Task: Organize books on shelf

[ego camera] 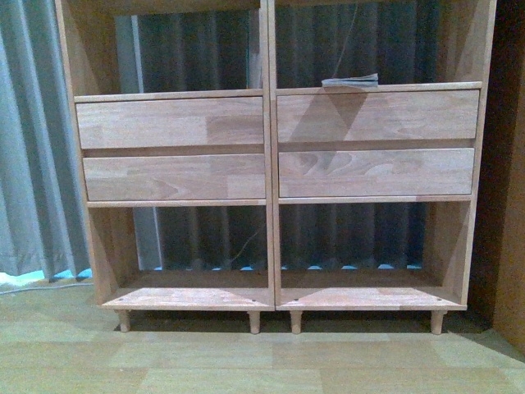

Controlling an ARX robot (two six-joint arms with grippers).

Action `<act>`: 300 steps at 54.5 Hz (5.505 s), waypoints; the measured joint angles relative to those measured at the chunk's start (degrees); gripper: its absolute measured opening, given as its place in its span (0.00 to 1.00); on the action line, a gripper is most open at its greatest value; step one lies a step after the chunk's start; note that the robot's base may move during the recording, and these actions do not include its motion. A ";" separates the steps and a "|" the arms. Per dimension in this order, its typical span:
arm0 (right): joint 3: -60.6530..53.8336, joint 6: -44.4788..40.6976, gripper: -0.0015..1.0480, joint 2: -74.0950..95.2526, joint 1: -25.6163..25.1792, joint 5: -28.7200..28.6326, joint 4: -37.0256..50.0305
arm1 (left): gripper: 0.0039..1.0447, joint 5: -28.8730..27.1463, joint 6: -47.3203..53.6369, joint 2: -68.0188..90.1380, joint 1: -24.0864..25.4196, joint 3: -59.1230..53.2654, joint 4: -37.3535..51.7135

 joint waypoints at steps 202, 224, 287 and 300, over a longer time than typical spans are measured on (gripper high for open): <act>31.45 40.79 0.93 52.89 -4.94 -28.94 19.67 | 0.93 0.00 0.00 -0.02 0.00 0.00 0.00; 50.21 62.64 0.93 77.79 -0.76 -17.88 26.08 | 0.93 0.00 0.02 -0.02 0.00 0.00 0.00; 60.22 83.34 0.61 88.24 -2.01 -5.75 26.21 | 0.93 0.00 0.02 -0.02 0.00 0.00 0.00; 60.22 84.46 0.30 88.28 -1.46 -4.46 26.45 | 0.93 0.00 0.02 -0.02 0.00 0.00 0.00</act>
